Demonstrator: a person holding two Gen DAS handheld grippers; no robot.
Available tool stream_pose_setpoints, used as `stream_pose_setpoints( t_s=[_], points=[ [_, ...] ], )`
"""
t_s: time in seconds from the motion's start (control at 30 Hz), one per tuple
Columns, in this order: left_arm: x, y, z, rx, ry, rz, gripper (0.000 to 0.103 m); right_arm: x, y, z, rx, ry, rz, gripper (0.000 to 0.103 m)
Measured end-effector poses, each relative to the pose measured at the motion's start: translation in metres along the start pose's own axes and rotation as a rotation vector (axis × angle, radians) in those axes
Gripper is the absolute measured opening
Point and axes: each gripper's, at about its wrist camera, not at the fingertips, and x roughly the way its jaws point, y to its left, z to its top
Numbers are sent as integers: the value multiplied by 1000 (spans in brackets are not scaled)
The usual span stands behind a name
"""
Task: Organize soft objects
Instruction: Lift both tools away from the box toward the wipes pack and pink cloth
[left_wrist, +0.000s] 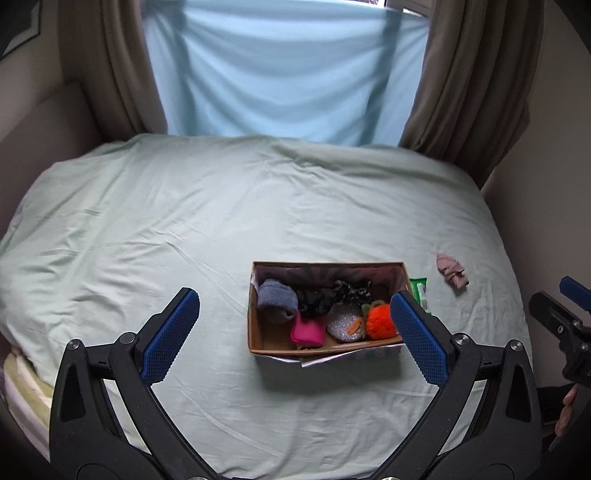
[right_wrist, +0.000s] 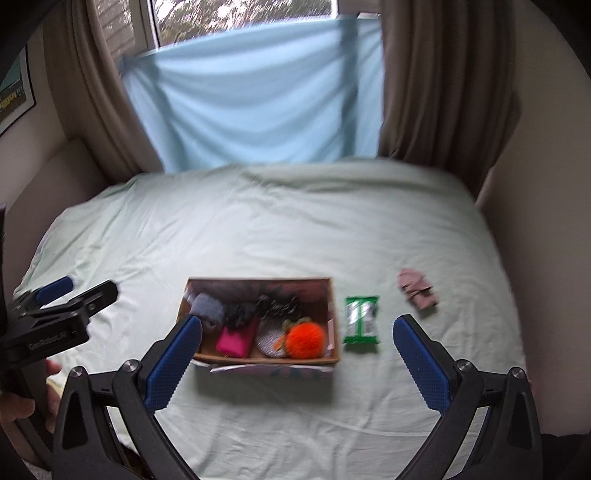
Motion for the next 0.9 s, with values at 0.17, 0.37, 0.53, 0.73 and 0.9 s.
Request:
stream_pose_setpoints(
  t_s=[0.17, 0.37, 0.53, 0.73, 0.9],
  points=[
    [-33, -16, -9, 21, -59, -12, 103, -36, -19, -5, 14, -78, -46, 103],
    [-52, -45, -14, 40, -118, -37, 103, -53, -58, -12, 72, -103, -50, 103],
    [-55, -83, -13, 53, -145, -7, 103, -61, -95, -11, 85, -120, -48, 103],
    [-44, -137, -13, 56, -163, 16, 103, -58, -138, -6, 79, -129, -24, 103],
    [-17, -188, -14, 46, -132, 23, 103, -40, -178, 2, 32, -118, -9, 103]
  ],
)
